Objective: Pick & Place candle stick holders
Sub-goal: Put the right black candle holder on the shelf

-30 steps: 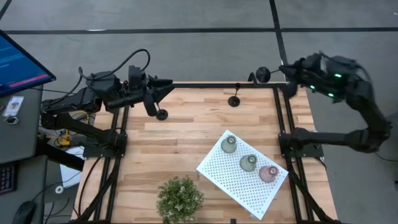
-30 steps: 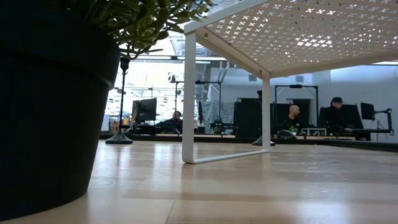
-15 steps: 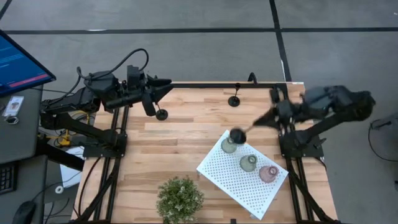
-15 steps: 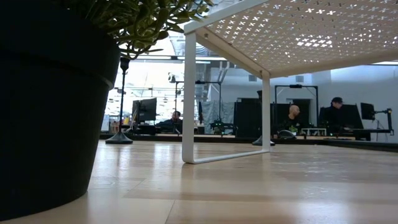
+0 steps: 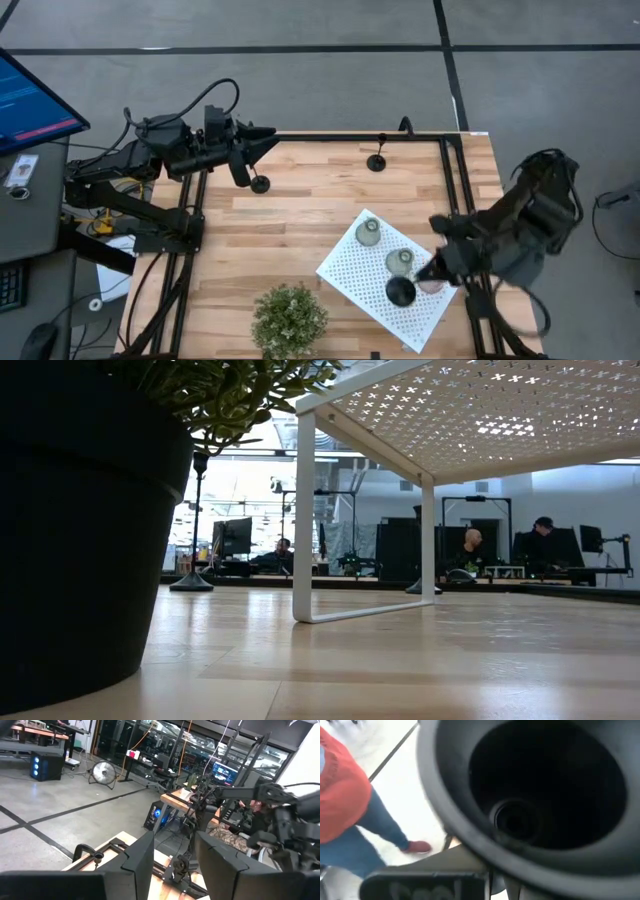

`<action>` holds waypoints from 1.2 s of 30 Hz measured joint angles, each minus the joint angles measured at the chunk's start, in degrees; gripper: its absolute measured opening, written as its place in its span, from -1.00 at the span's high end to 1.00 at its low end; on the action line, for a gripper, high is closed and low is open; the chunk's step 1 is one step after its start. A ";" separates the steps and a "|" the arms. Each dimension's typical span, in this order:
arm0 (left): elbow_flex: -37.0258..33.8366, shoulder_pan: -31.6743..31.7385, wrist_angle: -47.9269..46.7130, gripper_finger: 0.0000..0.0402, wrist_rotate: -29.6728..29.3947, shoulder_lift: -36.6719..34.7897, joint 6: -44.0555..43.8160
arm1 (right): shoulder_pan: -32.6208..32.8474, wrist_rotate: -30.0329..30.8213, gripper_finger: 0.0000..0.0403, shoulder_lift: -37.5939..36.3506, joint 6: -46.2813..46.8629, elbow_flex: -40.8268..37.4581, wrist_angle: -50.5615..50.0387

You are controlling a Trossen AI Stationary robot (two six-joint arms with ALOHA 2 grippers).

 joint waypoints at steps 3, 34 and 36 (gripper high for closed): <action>0.00 0.00 0.00 0.29 0.00 0.00 0.00 | 2.81 2.35 0.97 2.29 4.90 1.14 -0.89; -0.07 -0.02 -0.37 0.29 0.00 0.00 1.51 | 12.43 10.01 0.97 15.19 36.04 1.29 -16.37; -0.07 -0.02 -0.37 0.29 0.00 0.00 1.49 | 12.41 10.04 0.96 15.56 36.27 1.29 -16.55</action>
